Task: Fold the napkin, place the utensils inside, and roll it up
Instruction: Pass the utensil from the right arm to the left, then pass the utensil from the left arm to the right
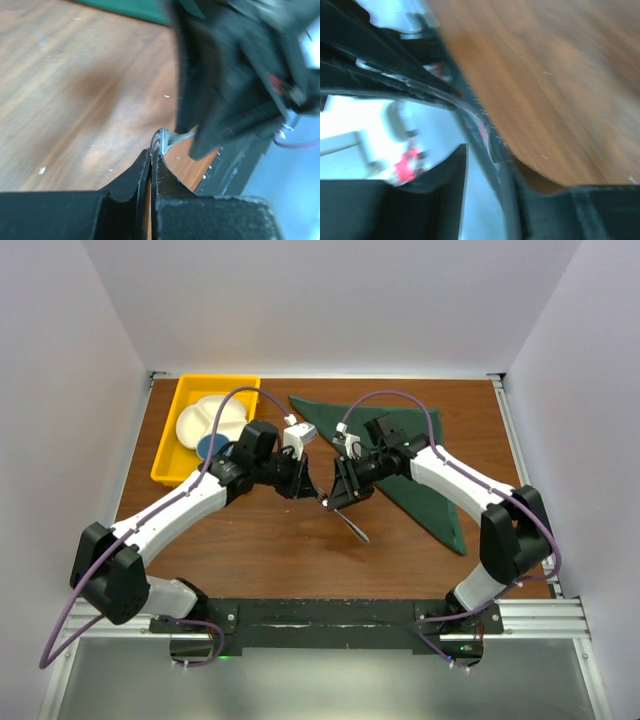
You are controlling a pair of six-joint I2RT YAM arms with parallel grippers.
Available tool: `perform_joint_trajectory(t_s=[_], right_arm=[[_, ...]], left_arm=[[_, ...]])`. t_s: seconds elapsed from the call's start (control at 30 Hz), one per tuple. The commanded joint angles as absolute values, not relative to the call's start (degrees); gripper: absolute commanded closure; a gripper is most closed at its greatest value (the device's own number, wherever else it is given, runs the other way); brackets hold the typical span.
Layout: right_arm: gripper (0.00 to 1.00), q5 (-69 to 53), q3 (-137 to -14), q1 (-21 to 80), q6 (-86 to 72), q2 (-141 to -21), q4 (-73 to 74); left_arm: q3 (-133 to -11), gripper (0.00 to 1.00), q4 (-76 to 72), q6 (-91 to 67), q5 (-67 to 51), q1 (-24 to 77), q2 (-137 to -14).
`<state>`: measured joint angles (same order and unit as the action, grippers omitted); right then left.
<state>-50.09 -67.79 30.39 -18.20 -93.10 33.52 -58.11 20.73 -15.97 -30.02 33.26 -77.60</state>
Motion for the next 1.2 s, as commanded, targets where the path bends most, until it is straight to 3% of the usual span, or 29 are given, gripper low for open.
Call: perform_joint_trajectory(t_s=[0.0, 0.17, 0.3, 0.43, 0.47, 0.53, 1.1, 1.17], right_arm=[[0.56, -31.32, -76.37, 35.41, -9.69, -86.93, 41.83], [0.53, -9.2, -79.54, 45.07, -4.92, -84.56, 43.07], [0.52, -1.08, -75.6, 50.52, -1.94, -81.22, 38.95], [0.5, -1.14, -70.06, 51.5, 1.56, -77.44, 34.81], [0.43, -1.93, -69.44, 51.59, 3.5, -77.0, 34.28], [0.42, -2.2, -68.03, 51.77, 4.48, -76.55, 32.79], [0.57, -5.89, -66.53, 51.85, 6.77, -81.03, 30.23], [0.63, -5.63, -66.71, 51.77, 6.85, -81.82, 30.41]], left_arm=[[-64.94, 1.0, 28.29, -18.01, -21.89, 32.78, -79.71], [-66.0, 1.0, 32.25, -21.79, -22.41, 31.73, -80.42], [-64.96, 1.0, 32.17, -24.17, -26.45, 29.27, -80.16], [-64.07, 1.0, 31.99, -25.13, -29.96, 27.6, -79.54], [-63.99, 1.0, 31.91, -25.14, -30.23, 27.51, -79.54], [-63.63, 1.0, 31.82, -25.31, -31.99, 27.16, -79.28], [-62.32, 1.0, 29.09, -29.35, -37.26, 26.81, -78.75], [-62.49, 1.0, 29.0, -29.53, -37.44, 26.81, -79.01]])
